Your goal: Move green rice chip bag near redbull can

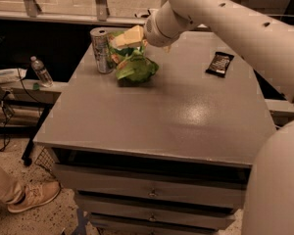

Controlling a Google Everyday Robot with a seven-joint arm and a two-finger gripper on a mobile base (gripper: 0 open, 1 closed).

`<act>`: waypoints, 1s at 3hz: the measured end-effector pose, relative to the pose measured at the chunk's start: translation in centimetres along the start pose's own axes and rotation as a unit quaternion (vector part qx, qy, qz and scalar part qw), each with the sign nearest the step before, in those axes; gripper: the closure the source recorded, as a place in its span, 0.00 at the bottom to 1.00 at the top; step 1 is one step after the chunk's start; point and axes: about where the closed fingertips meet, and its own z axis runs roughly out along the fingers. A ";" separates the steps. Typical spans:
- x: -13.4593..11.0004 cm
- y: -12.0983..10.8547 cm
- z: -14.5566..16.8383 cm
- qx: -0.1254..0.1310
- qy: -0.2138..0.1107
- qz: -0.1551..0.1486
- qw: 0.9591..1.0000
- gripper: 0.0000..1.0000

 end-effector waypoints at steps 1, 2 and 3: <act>-1.0 -2.0 -3.7 0.045 -0.042 -0.002 0.998 0.00; -2.3 -5.1 -8.8 0.104 -0.098 0.010 0.990 0.00; -2.8 -8.7 -13.6 0.145 -0.149 0.044 0.977 0.00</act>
Offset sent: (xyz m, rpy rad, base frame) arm -0.0130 -0.1516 0.1073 -0.1086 -0.3043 -0.3740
